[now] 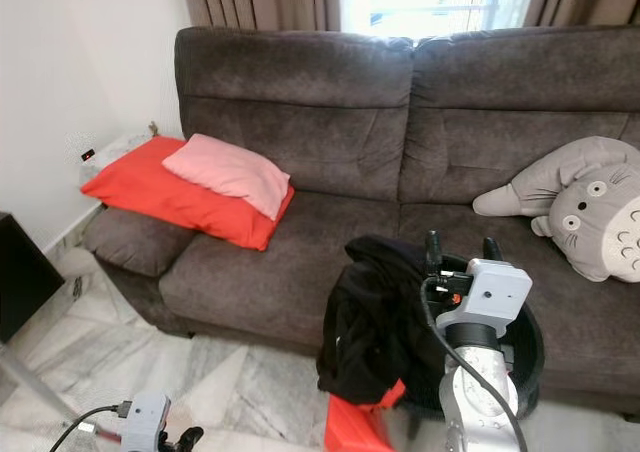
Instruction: Hang hanger
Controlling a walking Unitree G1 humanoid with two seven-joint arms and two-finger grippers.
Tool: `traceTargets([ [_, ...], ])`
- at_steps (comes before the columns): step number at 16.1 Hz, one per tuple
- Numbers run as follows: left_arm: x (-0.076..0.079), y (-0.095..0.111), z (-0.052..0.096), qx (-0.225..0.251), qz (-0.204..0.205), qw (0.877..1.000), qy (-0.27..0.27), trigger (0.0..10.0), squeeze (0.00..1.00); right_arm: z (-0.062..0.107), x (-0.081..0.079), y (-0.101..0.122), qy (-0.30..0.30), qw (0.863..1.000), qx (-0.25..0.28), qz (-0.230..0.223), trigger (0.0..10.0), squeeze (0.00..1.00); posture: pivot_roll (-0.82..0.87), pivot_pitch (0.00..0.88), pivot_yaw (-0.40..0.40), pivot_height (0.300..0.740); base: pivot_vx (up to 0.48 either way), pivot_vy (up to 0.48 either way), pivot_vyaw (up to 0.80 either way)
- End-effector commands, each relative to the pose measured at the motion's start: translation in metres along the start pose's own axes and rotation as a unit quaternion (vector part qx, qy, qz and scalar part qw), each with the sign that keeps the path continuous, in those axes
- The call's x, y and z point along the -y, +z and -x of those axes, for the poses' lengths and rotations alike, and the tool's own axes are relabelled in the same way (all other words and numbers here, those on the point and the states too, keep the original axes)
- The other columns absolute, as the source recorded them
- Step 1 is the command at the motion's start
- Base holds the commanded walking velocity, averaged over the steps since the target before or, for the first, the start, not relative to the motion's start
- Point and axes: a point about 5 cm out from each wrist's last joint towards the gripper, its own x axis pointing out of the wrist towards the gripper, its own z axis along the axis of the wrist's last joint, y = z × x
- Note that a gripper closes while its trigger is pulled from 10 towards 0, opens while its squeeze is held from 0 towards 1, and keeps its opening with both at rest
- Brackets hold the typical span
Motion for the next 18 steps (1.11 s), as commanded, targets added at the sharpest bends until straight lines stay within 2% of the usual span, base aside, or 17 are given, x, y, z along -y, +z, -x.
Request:
traceTargets([
  [1,-0.006,0.001,0.000,-0.007,-0.001,1.000,0.007,10.0,0.00,-0.004,-0.008,-0.001,0.008,1.000,0.001,-0.004,10.0,0.00,-0.15,0.000,0.111,0.740,0.266,0.000,0.00],
  [6,-0.007,-0.002,0.002,-0.013,0.003,1.000,0.010,10.0,0.00,-0.005,-0.013,-0.002,0.012,1.000,0.002,-0.004,10.0,0.00,-0.14,0.000,0.103,0.740,0.279,0.000,0.00],
  [10,-0.007,-0.008,0.003,-0.023,0.003,1.000,0.015,10.0,0.00,-0.002,-0.012,-0.002,0.021,1.000,-0.004,0.008,10.0,0.00,-0.15,0.016,0.091,0.740,0.000,0.000,0.00],
  [11,-0.007,-0.011,0.004,-0.027,0.004,0.999,0.017,10.0,0.00,0.009,-0.012,-0.002,0.081,0.996,-0.019,0.037,10.0,0.00,-0.15,0.021,0.090,0.740,0.000,0.000,0.00],
  [12,-0.008,-0.013,0.005,-0.031,0.004,0.999,0.017,10.0,0.00,0.021,-0.010,0.000,0.155,0.985,-0.031,0.073,10.0,0.00,-0.16,0.031,0.092,0.740,0.000,0.000,0.00],
  [13,-0.008,-0.014,0.006,-0.033,0.005,0.999,0.018,10.0,0.00,0.029,-0.009,0.002,0.199,0.976,-0.039,0.085,10.0,0.00,-0.16,0.031,0.092,0.740,0.000,0.000,0.00],
  [14,-0.009,-0.017,0.007,-0.041,0.002,0.999,0.015,10.0,0.00,0.056,0.013,0.014,0.303,0.937,-0.083,0.155,10.0,0.00,-0.19,0.050,0.096,0.740,0.000,0.000,0.00],
  [15,-0.009,-0.018,0.007,-0.047,0.000,0.999,0.014,10.0,0.00,0.072,0.027,0.022,0.372,0.897,-0.126,0.205,10.0,0.00,-0.20,0.055,0.101,0.740,0.000,0.000,0.00],
  [16,-0.009,-0.019,0.007,-0.052,-0.001,0.999,0.011,10.0,0.00,0.079,0.033,0.026,0.408,0.874,-0.151,0.218,10.0,0.00,-0.21,0.059,0.104,0.740,0.000,0.000,0.00],
  [17,-0.009,-0.019,0.007,-0.055,-0.004,0.998,0.008,10.0,0.00,0.087,0.033,0.031,0.464,0.839,-0.169,0.228,10.0,0.00,-0.22,0.059,0.107,0.740,0.000,0.000,0.00],
  [18,-0.008,-0.019,0.007,-0.057,-0.006,0.998,0.006,10.0,0.00,0.089,0.030,0.035,0.504,0.817,-0.173,0.221,10.0,0.00,-0.23,0.065,0.111,0.740,0.000,0.000,0.00],
])
